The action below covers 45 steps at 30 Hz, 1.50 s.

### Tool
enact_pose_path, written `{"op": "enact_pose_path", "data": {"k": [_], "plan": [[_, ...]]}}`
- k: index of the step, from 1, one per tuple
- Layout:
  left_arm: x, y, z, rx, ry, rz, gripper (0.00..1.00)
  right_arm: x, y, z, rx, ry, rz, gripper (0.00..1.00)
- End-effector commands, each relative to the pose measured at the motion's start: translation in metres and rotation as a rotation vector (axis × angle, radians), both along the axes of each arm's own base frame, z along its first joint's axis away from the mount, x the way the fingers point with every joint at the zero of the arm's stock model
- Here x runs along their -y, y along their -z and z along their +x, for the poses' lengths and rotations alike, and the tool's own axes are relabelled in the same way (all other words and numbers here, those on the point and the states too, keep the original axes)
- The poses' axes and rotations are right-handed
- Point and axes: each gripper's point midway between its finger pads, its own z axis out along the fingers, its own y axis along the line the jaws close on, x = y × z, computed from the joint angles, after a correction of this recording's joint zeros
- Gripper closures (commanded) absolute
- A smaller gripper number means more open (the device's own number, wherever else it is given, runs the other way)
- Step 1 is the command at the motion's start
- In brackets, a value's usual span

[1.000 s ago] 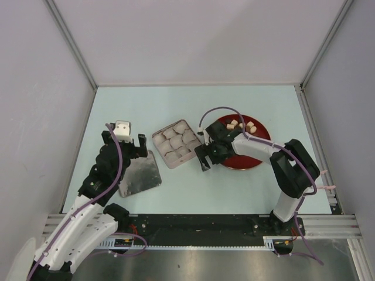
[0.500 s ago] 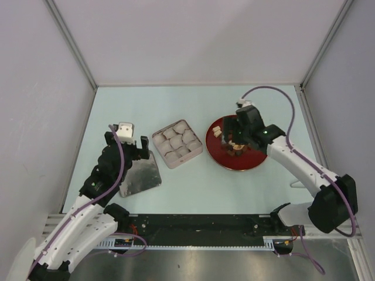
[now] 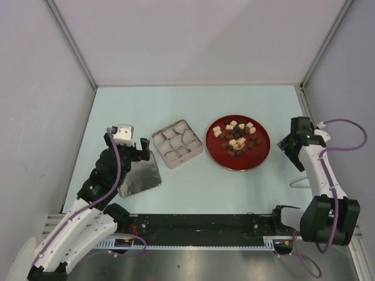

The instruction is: Pack the chocolate

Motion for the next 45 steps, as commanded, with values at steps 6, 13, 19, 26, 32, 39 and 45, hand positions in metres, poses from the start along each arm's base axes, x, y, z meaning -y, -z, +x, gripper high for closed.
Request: {"op": "enact_pose_path", "data": {"k": [6, 13, 19, 26, 32, 39, 45], "plan": [[0.006, -0.005, 0.003, 0.033, 0.01, 0.015, 0.0, 0.086, 0.015, -0.039, 0.057, 0.427, -0.012, 0.22], [0.009, 0.001, 0.006, 0.013, 0.014, 0.031, 0.0, 0.11, 0.045, -0.044, 0.042, 0.526, 0.054, 0.36], [0.011, 0.007, 0.008, -0.005, 0.016, 0.044, 0.0, 0.111, 0.069, -0.039, 0.033, 0.516, 0.091, 0.48], [0.012, 0.01, 0.01, -0.016, 0.02, 0.052, 0.0, 0.103, 0.101, -0.039, -0.02, 0.502, 0.146, 0.61], [0.013, 0.013, 0.01, -0.023, 0.023, 0.055, 0.0, 0.096, 0.115, -0.032, -0.016, 0.461, 0.178, 0.71], [0.016, 0.014, 0.01, -0.028, 0.038, 0.055, 0.0, 0.083, 0.11, -0.024, -0.017, 0.363, 0.133, 0.98], [0.02, 0.016, 0.011, -0.039, 0.053, 0.05, 0.0, 0.059, 0.08, 0.006, 0.061, 0.149, 0.036, 1.0]]}}
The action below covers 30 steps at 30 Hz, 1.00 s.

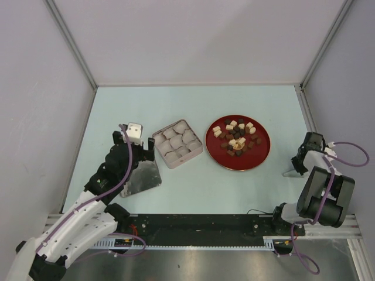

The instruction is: Pack the chocolate

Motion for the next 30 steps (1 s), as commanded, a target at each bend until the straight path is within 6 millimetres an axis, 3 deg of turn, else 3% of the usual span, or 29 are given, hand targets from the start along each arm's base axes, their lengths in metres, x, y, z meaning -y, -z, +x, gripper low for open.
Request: {"op": "enact_pose_path", "data": {"k": [1, 6, 9, 10, 12, 16, 20, 25, 30], "plan": [[0.007, -0.006, 0.002, 0.022, 0.03, -0.012, 0.0, -0.022, -0.026, 0.024, 0.065, -0.17, -0.087, 1.0], [0.017, -0.007, 0.002, 0.001, 0.055, -0.057, 0.0, -0.06, -0.063, 0.057, 0.12, -0.426, -0.193, 1.0], [0.029, -0.008, 0.002, -0.015, 0.091, -0.116, 0.0, -0.106, -0.091, 0.08, 0.186, -0.667, -0.247, 1.0], [0.033, -0.008, 0.002, -0.021, 0.102, -0.13, 0.0, -0.133, -0.1, 0.085, 0.221, -0.771, -0.259, 1.0], [0.038, -0.01, 0.002, -0.032, 0.112, -0.164, 0.0, -0.159, -0.121, 0.096, 0.272, -0.903, -0.323, 1.0], [0.049, -0.011, 0.004, -0.072, 0.133, -0.207, 0.0, -0.225, -0.15, 0.102, 0.351, -1.191, -0.396, 1.0], [0.061, -0.015, 0.008, -0.111, 0.132, -0.295, 0.0, -0.309, -0.163, 0.085, 0.426, -1.541, -0.405, 1.0], [0.081, -0.022, 0.014, -0.145, 0.166, -0.399, 0.0, -0.377, -0.168, 0.054, 0.492, -1.842, -0.32, 1.0], [0.102, -0.015, 0.021, -0.205, 0.189, -0.516, 0.0, -0.42, -0.165, 0.029, 0.526, -1.981, -0.287, 1.0]]}}
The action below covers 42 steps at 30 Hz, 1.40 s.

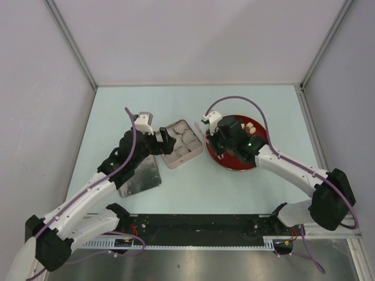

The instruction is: Pack the chocolate

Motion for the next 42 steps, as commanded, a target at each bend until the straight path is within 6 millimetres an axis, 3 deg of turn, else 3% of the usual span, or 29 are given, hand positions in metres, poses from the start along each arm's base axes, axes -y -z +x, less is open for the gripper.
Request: {"op": "enact_pose_path", "data": {"k": [1, 7, 10, 13, 29, 42], "plan": [[0.024, -0.023, 0.01, -0.013, 0.019, -0.197, 0.0, -0.041, -0.02, -0.013, 0.055, -0.163, 0.044, 1.0], [0.045, -0.014, 0.013, -0.116, 0.02, -0.416, 0.0, -0.067, -0.02, -0.021, 0.049, -0.211, 0.102, 1.0], [0.058, -0.017, 0.013, -0.121, 0.056, -0.512, 0.0, -0.074, -0.02, -0.022, 0.038, -0.227, 0.128, 1.0], [0.065, -0.008, 0.012, -0.156, 0.074, -0.564, 0.03, -0.078, -0.022, -0.022, 0.038, -0.232, 0.147, 1.0], [0.087, 0.008, 0.025, -0.209, 0.109, -0.631, 0.27, -0.09, -0.035, -0.019, 0.052, -0.232, 0.225, 1.0], [0.094, 0.007, 0.026, -0.245, 0.116, -0.699, 0.64, -0.09, -0.035, -0.016, 0.048, -0.203, 0.235, 1.0]]}}
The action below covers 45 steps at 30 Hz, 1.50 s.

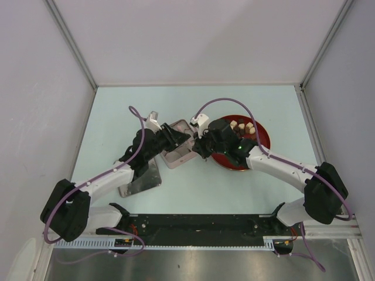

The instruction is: Pack the chocolate

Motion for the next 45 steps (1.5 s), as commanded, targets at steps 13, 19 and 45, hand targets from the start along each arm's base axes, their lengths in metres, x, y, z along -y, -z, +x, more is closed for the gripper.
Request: {"op": "enact_pose_path", "data": {"k": [13, 19, 45], "plan": [[0.005, -0.012, 0.002, -0.114, -0.038, -0.161, 1.0, -0.006, -0.048, 0.012, 0.077, 0.066, 0.11, 0.73], [0.002, -0.014, 0.006, -0.192, -0.088, -0.245, 1.0, 0.01, -0.066, 0.012, 0.121, 0.13, 0.124, 0.28], [0.021, -0.043, 0.009, -0.304, -0.05, -0.496, 1.0, 0.039, -0.046, 0.01, 0.031, 0.205, 0.136, 0.08]]}}
